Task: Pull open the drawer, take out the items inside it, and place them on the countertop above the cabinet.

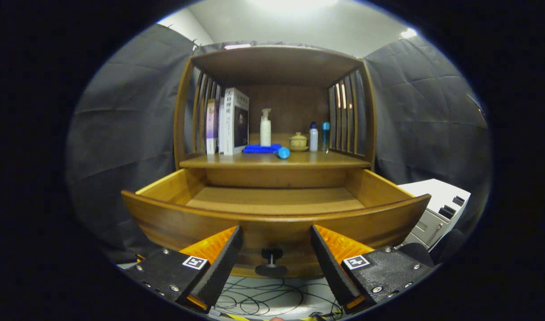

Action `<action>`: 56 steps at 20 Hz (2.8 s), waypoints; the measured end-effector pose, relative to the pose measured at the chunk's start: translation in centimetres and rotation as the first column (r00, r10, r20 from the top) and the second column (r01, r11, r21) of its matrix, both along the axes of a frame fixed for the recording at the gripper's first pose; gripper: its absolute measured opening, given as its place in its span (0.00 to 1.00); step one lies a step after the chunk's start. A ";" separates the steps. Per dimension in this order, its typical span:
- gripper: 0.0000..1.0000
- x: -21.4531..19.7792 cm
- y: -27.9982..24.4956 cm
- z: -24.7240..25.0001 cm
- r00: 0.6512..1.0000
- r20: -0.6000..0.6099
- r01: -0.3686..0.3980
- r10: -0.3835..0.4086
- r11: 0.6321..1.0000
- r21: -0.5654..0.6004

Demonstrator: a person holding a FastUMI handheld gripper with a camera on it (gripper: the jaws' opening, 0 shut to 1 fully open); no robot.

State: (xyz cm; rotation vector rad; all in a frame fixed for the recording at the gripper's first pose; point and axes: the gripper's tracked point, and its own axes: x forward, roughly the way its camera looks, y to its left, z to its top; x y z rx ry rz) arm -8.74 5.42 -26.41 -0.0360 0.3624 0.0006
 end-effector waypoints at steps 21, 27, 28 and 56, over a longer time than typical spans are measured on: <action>0.95 7.4 0.6 -1.1 1.000 0.024 -0.014 0.013 0.998 0.066; 0.95 11.3 0.7 -1.9 1.000 0.026 -0.012 0.010 0.998 0.062; 0.95 12.0 0.6 -2.0 1.000 0.026 -0.012 0.011 0.998 0.061; 0.94 16.9 -0.9 4.6 0.986 0.071 -0.150 0.152 0.988 -0.039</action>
